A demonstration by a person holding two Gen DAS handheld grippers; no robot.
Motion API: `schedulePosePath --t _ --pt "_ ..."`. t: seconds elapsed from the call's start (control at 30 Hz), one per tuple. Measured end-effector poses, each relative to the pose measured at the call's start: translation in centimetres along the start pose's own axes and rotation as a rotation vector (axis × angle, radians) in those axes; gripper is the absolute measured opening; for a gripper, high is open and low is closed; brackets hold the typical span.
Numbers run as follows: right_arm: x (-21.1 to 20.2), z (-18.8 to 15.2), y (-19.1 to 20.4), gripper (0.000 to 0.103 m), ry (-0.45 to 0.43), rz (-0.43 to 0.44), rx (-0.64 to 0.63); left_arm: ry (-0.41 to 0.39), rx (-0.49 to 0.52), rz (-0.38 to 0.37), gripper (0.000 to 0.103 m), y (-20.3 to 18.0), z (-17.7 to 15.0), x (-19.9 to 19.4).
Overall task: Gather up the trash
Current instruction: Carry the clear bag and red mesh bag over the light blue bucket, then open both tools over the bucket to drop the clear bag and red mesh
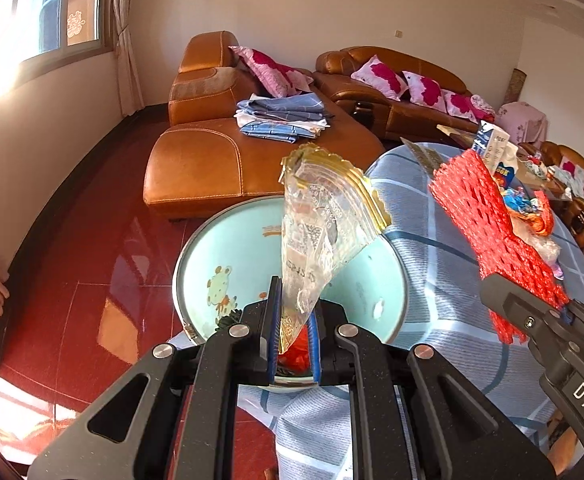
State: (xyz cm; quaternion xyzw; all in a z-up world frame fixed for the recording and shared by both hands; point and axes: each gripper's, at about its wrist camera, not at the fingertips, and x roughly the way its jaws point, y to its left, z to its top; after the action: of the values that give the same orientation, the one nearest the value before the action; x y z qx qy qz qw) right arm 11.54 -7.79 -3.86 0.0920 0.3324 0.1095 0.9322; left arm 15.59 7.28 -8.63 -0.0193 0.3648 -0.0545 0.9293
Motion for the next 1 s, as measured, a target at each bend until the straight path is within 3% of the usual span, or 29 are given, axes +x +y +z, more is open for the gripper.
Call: schedulePosePath --t 1.0 --pt "10.3 0.0 0.2 0.019 0.156 0.023 0.003 0.131 -0.031 0.072 0.012 2.7 0.5 7.7"
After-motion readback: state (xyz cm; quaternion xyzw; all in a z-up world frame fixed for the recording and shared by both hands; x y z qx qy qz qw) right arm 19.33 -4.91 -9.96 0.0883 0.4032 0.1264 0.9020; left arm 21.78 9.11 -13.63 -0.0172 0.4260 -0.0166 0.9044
